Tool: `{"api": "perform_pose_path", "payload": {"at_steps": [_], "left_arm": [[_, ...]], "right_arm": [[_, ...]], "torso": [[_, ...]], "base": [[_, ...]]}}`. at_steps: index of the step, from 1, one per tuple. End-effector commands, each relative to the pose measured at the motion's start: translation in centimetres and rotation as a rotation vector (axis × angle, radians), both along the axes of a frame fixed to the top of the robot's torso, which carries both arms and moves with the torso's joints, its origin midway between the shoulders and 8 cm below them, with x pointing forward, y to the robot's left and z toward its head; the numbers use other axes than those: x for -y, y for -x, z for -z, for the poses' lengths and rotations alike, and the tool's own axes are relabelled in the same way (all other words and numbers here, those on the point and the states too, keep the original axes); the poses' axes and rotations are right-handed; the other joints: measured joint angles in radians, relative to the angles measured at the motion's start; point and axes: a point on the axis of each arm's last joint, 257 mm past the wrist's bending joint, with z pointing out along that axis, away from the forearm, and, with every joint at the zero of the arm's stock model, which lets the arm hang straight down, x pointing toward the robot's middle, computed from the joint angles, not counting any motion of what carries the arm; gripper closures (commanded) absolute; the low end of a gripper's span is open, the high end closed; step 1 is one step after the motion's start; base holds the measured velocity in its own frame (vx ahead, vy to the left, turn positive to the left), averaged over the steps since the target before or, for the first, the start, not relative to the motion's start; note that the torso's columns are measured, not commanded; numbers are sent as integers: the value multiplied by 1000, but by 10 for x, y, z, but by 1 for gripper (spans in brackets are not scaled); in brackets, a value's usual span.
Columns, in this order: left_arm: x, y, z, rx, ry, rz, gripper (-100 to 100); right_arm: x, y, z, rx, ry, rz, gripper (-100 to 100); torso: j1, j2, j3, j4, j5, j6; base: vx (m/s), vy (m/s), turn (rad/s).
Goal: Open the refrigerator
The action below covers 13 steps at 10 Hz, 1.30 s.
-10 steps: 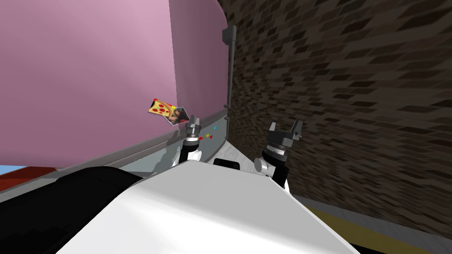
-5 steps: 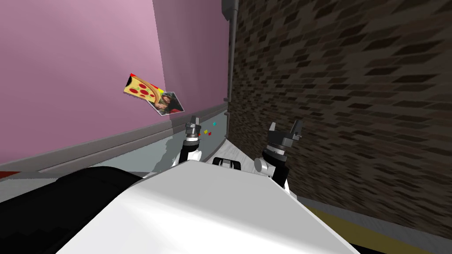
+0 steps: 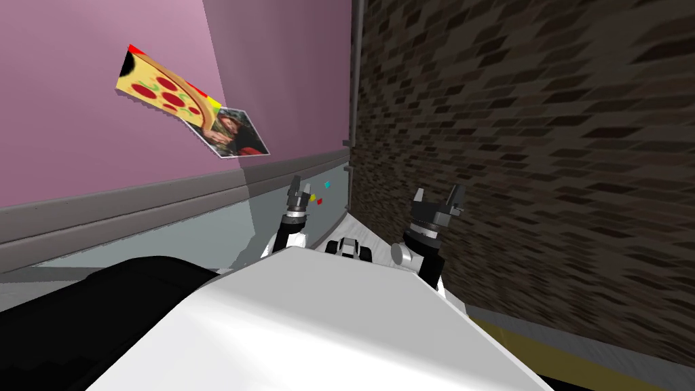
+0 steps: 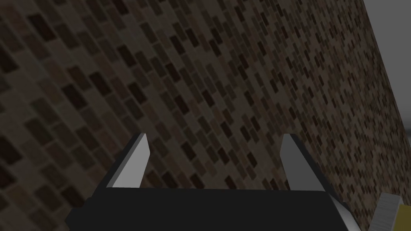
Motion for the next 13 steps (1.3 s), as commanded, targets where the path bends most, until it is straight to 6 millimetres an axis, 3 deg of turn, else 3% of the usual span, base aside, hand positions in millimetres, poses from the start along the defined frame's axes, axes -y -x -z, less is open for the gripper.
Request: {"api": "perform_pose_path", "payload": {"at_steps": [1, 13], "left_arm": [[6, -6, 6, -44, -29, 24, -100], [11, -41, 36, -272, 6, 40, -100]], "right_arm": [[0, 0, 0, 0, 0, 0, 0], [0, 0, 0, 0, 0, 0, 0]], "torso": [[0, 1, -1, 1, 0, 0], [0, 3, 0, 2, 0, 0]], "base": [[67, -7, -51], [94, 1, -69]]}}
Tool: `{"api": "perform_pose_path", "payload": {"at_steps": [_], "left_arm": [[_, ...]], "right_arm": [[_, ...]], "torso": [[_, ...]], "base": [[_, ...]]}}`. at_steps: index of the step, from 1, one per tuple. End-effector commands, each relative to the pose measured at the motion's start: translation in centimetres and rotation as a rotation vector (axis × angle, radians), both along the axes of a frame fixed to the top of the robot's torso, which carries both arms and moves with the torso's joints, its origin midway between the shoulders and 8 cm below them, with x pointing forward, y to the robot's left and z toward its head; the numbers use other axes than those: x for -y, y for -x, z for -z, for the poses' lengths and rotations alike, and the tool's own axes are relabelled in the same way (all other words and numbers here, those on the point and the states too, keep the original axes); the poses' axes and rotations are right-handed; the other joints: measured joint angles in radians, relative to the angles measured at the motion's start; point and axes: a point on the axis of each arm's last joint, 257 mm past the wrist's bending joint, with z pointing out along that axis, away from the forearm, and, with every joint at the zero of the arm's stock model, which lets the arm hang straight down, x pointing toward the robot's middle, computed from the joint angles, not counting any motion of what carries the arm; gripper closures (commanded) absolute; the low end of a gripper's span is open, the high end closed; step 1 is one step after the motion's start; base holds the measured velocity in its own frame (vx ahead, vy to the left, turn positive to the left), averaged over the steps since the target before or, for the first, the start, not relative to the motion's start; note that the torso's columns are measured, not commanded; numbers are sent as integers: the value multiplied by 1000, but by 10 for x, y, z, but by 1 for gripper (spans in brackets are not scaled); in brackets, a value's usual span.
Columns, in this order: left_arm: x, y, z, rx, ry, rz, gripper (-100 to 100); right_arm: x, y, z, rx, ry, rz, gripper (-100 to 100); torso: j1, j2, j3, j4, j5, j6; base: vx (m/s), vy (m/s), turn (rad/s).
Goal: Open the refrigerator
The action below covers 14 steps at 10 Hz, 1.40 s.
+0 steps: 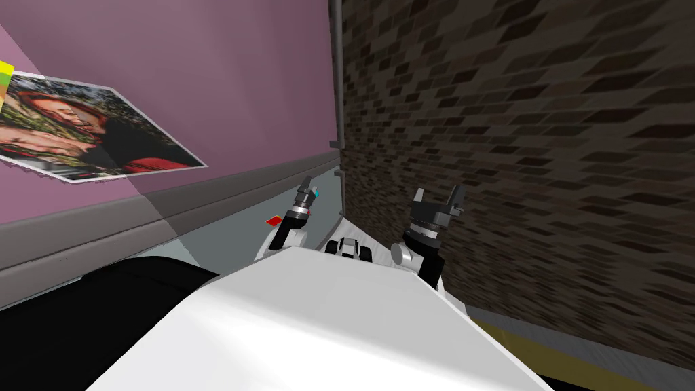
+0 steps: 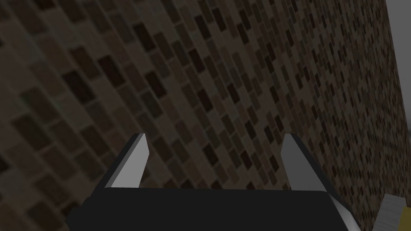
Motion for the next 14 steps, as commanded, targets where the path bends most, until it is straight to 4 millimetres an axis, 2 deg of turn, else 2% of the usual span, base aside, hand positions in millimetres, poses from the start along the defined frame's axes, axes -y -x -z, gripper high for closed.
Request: {"api": "perform_pose_path", "payload": {"at_steps": [1, 7, 14], "left_arm": [[0, -6, 7, -49, 18, -5, -100], [0, -17, 25, -154, 57, -17, -100], [2, -28, 56, -309, 69, -21, -100]], "right_arm": [[0, 0, 0, 0, 0, 0, 0], [0, 0, 0, 0, 0, 0, 0], [0, 0, 0, 0, 0, 0, 0]], "torso": [[0, 1, 0, 0, 0, 0], [0, 0, 0, 0, 0, 0], [0, 0, 0, 0, 0, 0]], "base": [[85, 4, -47], [81, 7, -62], [98, 16, -72]]}}
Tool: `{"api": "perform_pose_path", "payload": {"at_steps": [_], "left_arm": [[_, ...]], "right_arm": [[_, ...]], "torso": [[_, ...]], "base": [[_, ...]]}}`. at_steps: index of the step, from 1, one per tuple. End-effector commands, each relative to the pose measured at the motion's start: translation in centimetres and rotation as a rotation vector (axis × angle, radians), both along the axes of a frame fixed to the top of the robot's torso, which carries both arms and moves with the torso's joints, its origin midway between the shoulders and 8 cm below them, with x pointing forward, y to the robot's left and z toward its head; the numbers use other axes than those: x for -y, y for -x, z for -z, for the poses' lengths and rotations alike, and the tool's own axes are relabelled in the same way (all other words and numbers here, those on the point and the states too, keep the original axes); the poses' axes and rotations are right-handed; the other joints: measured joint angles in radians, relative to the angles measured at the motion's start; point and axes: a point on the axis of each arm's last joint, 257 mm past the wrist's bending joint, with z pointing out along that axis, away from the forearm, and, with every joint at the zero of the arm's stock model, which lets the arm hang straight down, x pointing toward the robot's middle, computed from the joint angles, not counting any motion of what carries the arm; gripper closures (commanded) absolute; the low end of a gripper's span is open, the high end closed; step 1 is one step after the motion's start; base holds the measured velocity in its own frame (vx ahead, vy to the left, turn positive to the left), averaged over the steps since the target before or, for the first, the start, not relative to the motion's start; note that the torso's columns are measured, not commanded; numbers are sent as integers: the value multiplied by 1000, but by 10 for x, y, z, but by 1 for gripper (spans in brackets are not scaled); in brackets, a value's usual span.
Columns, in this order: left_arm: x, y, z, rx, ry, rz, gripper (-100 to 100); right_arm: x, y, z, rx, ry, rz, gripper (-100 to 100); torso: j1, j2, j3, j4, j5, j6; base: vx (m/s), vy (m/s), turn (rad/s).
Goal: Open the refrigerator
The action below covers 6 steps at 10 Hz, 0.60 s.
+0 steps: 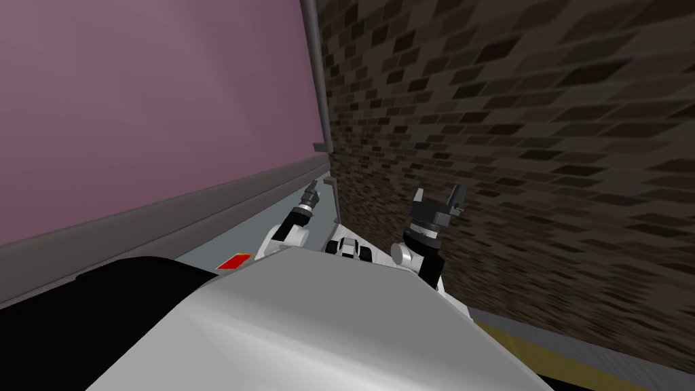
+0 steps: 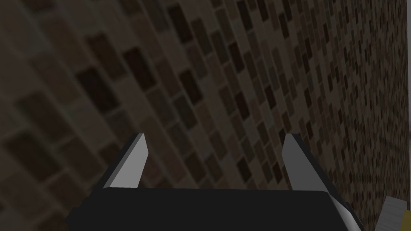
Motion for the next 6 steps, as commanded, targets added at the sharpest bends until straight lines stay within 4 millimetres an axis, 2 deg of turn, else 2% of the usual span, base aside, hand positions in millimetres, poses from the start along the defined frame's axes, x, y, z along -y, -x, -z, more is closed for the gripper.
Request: {"api": "perform_pose_path", "payload": {"at_steps": [1, 6], "left_arm": [[2, -2, 9, -43, 0, 1, -100], [4, -4, 30, -154, -19, 6, -100]], "right_arm": [[0, 0, 0, 0, 0, 0, 0], [0, 0, 0, 0, 0, 0, 0]], "torso": [[0, 0, 0, 0, 0, 0], [0, -1, -1, 0, 0, 0]], "base": [[66, 4, -30], [79, 10, -65]]}}
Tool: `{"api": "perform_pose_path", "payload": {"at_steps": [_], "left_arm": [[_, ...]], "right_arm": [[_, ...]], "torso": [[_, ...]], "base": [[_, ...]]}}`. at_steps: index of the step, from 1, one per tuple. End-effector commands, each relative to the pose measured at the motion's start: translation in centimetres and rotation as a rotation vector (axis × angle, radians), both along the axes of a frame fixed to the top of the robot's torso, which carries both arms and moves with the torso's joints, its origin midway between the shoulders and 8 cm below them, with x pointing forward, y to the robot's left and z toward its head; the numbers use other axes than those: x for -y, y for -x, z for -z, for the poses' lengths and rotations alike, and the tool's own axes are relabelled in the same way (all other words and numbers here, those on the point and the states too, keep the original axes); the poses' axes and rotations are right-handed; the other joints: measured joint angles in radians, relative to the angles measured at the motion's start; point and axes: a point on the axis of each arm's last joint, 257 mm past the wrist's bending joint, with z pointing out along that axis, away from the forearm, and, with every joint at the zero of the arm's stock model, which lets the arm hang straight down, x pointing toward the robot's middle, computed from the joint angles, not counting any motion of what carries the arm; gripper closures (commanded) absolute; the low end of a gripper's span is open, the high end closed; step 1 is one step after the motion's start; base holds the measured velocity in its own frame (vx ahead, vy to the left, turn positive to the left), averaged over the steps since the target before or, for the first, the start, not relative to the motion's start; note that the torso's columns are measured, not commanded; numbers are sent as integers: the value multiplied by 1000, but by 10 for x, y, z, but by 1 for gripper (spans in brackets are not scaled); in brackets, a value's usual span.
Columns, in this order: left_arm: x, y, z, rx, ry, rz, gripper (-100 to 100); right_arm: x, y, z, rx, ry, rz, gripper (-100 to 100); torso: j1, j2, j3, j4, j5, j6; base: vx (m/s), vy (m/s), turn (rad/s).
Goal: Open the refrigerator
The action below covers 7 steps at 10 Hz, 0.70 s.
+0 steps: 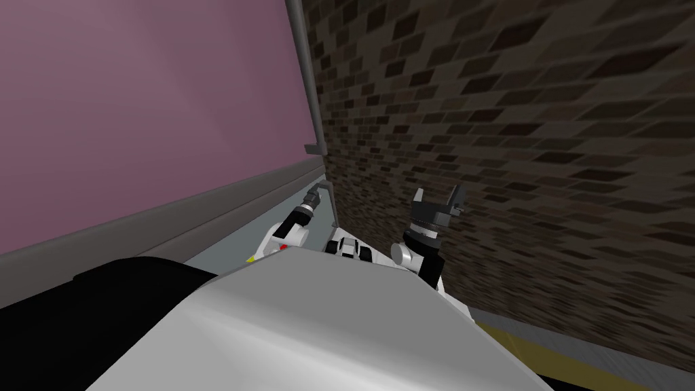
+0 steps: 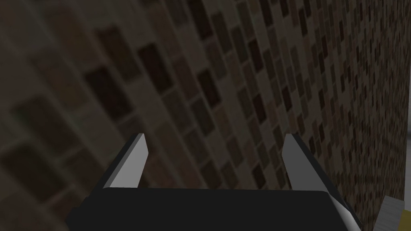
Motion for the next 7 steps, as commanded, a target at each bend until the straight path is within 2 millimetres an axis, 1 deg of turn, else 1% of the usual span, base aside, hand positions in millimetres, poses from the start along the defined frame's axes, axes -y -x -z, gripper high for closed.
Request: {"api": "perform_pose_path", "payload": {"at_steps": [1, 4, 5, 6, 7], "left_arm": [[1, 1, 10, -56, -11, 1, -100], [2, 2, 11, -87, -14, 1, -100], [3, 4, 7, -89, -13, 2, -100], [3, 2, 9, -84, -14, 2, -100], [2, 4, 5, -87, -13, -2, -100]], "right_arm": [[0, 0, 0, 0, 0, 0, 0], [0, 0, 0, 0, 0, 0, 0], [0, 0, 0, 0, 0, 0, 0], [0, 0, 0, 0, 0, 0, 0], [0, 0, 0, 0, 0, 0, 0]], "torso": [[-1, 2, 1, 1, 0, 0], [0, 2, 1, 1, 0, 0], [-1, 1, 1, 0, 0, 0], [-1, 0, 0, 0, 0, 0], [0, 2, 1, 0, 0, 0]], "base": [[51, -3, -42], [46, 0, -49], [58, -7, -30], [21, -6, -2], [105, -17, -25]]}}
